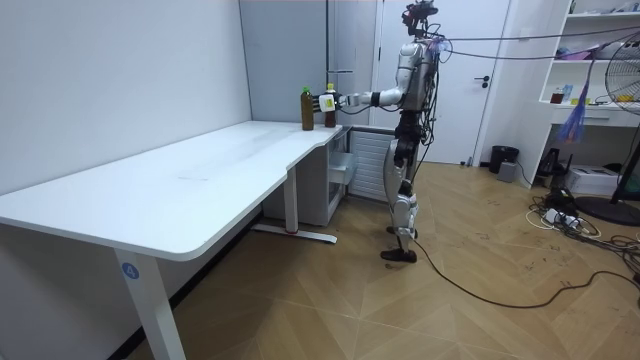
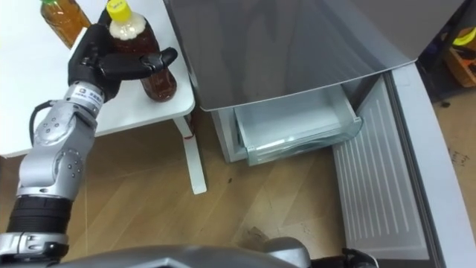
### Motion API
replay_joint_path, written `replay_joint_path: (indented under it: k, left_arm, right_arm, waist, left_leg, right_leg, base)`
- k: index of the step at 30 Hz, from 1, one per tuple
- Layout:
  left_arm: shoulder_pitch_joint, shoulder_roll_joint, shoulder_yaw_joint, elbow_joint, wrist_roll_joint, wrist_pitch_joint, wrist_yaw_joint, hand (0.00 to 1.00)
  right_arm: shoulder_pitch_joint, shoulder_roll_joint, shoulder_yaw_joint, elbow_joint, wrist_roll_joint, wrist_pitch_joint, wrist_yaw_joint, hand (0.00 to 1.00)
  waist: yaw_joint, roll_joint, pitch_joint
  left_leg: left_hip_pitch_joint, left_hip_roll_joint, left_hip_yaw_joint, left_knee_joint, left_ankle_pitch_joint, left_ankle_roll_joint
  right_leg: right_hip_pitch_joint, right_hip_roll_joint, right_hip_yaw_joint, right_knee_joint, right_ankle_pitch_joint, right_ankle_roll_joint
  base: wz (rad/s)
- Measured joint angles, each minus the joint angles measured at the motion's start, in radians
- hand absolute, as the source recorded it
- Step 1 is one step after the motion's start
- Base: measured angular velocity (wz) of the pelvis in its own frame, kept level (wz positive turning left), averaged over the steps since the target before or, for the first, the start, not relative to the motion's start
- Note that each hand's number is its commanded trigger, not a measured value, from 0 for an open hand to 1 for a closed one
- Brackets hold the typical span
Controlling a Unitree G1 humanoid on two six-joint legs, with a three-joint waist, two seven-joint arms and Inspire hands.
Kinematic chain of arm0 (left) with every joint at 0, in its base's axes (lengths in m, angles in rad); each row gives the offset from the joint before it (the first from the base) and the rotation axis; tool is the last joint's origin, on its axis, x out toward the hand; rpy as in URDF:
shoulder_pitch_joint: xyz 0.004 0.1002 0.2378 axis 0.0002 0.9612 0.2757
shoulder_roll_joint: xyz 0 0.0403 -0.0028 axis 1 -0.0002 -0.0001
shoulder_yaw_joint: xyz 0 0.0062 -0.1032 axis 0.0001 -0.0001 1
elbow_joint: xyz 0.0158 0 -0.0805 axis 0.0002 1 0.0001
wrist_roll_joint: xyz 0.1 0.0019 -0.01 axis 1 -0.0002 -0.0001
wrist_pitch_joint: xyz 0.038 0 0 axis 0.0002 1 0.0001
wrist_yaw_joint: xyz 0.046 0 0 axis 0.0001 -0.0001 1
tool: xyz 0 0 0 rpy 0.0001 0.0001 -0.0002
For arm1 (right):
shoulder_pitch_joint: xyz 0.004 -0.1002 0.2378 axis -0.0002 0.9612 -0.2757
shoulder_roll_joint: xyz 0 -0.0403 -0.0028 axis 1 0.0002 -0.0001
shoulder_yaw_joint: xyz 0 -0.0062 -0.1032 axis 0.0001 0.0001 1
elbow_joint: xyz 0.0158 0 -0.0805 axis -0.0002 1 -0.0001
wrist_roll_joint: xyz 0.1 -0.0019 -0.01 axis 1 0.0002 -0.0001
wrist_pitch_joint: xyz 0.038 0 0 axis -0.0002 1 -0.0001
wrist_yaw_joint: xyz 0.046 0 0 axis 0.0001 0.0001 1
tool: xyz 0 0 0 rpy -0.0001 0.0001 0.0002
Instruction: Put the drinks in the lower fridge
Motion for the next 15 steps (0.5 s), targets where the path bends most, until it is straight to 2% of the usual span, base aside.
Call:
replay_joint_path:
  k: [6, 8, 15]
  left_arm:
    - [-0.001, 0.0, 0.0, 0.007, 0.001, 0.0, -0.001, 1.0]
    - [-0.001, 0.0, 0.0, 0.011, 0.001, 0.0, 0.0, 1.0]
    - [-0.001, 0.0, -0.001, 0.019, 0.001, 0.0, 0.0, 1.0]
  right_arm:
    - [0.0, 0.0, 0.0, 0.003, -0.09, 0.007, 0.0, 0.0]
    - [-0.001, 0.0, 0.001, 0.004, -0.116, 0.02, 0.0, 0.0]
    - [-0.002, 0.001, 0.009, 0.019, -0.14, 0.031, 0.0, 0.0]
  waist:
    - [0.0, 0.003, 0.0006]
    - [0.001, 0.005, 0.0007]
    - [0.001, 0.004, 0.0008]
  left_leg:
    - [0.003, 0.0, 0.002, 0.0, 0.0, 0.0]
    - [0.003, 0.0, 0.002, 0.0, 0.0, 0.0]
    - [0.002, 0.0, 0.003, 0.0, 0.0, 0.0]
  right_leg:
    - [0.001, 0.0, 0.002, 0.0, 0.0, 0.0]
    - [0.001, 0.0, 0.002, 0.0, 0.0, 0.0]
    - [-0.001, 0.0, 0.002, 0.0, 0.0, 0.0]
  base:
    - [-0.01]
    - [0.0]
    - [0.0]
